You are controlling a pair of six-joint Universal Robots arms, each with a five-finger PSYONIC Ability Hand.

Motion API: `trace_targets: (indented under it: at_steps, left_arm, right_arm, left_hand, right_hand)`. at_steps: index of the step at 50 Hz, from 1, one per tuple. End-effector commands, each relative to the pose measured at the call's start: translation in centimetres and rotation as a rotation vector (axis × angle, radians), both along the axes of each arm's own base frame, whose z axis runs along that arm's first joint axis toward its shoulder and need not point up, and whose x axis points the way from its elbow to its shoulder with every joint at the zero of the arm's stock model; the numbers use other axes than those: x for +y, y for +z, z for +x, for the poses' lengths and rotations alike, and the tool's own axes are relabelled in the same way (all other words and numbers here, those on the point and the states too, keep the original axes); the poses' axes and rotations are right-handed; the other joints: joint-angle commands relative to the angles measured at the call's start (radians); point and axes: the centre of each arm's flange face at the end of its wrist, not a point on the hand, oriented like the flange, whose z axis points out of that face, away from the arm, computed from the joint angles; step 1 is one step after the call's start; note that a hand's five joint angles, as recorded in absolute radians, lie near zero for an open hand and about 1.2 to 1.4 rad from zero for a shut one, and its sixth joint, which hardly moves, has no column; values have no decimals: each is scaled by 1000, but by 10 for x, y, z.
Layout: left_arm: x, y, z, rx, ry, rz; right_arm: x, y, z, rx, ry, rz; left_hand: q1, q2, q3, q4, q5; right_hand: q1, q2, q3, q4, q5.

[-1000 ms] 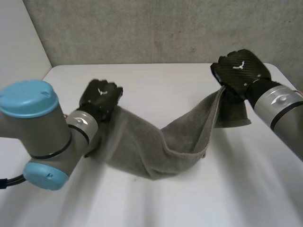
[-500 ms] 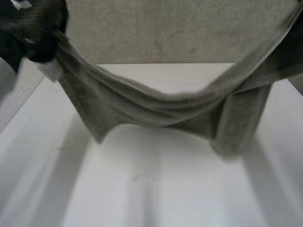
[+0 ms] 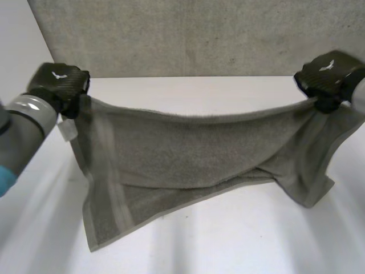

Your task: Fold the towel.

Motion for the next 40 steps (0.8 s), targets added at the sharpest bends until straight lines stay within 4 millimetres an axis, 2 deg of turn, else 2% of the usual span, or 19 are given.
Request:
trace_targets:
  at_steps: [1,2,3,4,5,6,7,10,11,14,18,21,23,26,28,29,31,35,40]
  left_arm:
    - [-68,-5,-20,63,-4,-198]
    - [-68,-4,-21,63,-4,-199]
    - [-80,11,-23,105,0,-302]
    - [-89,30,-25,155,-4,-411]
    - [-89,30,-25,156,-4,-412]
    - [-94,49,-27,208,-10,-515]
    - [-96,67,-27,266,-20,-620]
    - [-94,86,-26,318,-21,-719]
    - [-89,105,-23,365,-28,-808]
    - [-81,113,-21,400,-37,-840]
    - [-79,99,-21,398,-42,-764]
    - [-78,72,-19,376,-37,-633]
    - [-75,38,-14,345,-15,-487]
    - [-72,20,-13,325,-7,-414]
    - [-61,-18,-7,276,14,-266]
    - [-61,-19,-7,276,14,-265]
    - [-49,-53,2,239,39,-145]
    - [-34,-81,7,213,50,-53]
    - [-18,-107,9,177,43,33]
  right_arm:
    - [-48,-28,29,35,-39,-89]
    - [-59,-16,38,7,-51,-197]
    - [-70,5,44,-36,-66,-335]
    - [-70,5,44,-36,-66,-336]
    - [-79,29,49,-93,-80,-492]
    - [-79,30,49,-93,-80,-494]
    - [-84,53,51,-161,-91,-640]
    - [-78,97,48,-297,-88,-883]
    - [-71,109,46,-345,-80,-947]
    - [-66,107,45,-363,-69,-948]
    - [-61,66,49,-306,-17,-770]
    - [-53,30,51,-251,17,-583]
    - [-50,13,49,-225,23,-488]
    - [-38,-19,47,-180,41,-315]
    - [-32,-34,46,-164,45,-239]
    - [-26,-51,45,-148,53,-164]
    - [-20,-67,44,-138,63,-104]
    - [-5,-123,41,-116,102,84]
    - [0,-156,31,-130,104,204]
  left_hand:
    - [222,180,181,179,196]
    - [222,180,181,179,196]
    - [222,180,181,179,196]
    - [222,180,181,179,196]
    - [222,180,181,179,196]
    - [222,180,181,179,196]
    - [222,180,181,179,196]
    - [222,180,181,179,196]
    - [222,180,181,179,196]
    - [222,180,181,179,196]
    - [222,180,181,179,196]
    - [222,180,181,179,196]
    - [222,180,181,179,196]
    - [222,180,181,179,196]
    - [222,180,181,179,196]
    - [222,180,181,179,196]
    - [222,180,181,179,196]
    - [222,180,181,179,196]
    - [222,180,181,179,196]
  right_hand:
    - [329,215,203,199,294]
    - [329,215,203,199,294]
    - [329,215,203,199,294]
    - [329,215,203,199,294]
    - [329,215,203,199,294]
    - [329,215,203,199,294]
    - [329,215,203,199,294]
    - [329,215,203,199,294]
    - [329,215,203,199,294]
    - [329,215,203,199,294]
    - [329,215,203,199,294]
    - [329,215,203,199,294]
    - [329,215,203,199,294]
    - [329,215,203,199,294]
    - [329,215,203,199,294]
    - [329,215,203,199,294]
    - [329,215,203,199,294]
    - [329,215,203,199,294]
    - [329,215,203,199,294]
